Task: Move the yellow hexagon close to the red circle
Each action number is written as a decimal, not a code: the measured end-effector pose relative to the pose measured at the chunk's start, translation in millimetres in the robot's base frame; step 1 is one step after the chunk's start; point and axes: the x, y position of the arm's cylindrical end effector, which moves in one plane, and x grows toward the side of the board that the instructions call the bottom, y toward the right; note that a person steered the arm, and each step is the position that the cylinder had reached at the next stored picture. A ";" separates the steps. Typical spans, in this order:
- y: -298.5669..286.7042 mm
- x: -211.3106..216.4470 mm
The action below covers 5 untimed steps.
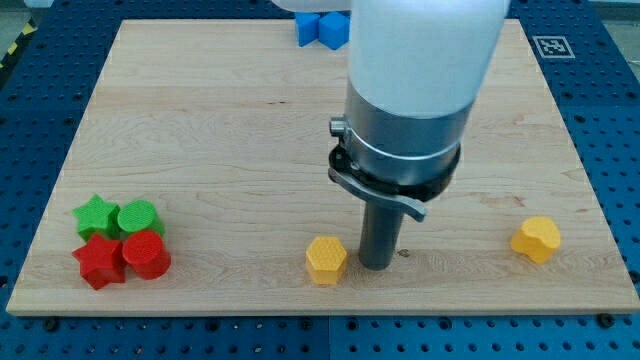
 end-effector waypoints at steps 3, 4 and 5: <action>-47.3 15.1; -83.4 15.6; -116.1 15.6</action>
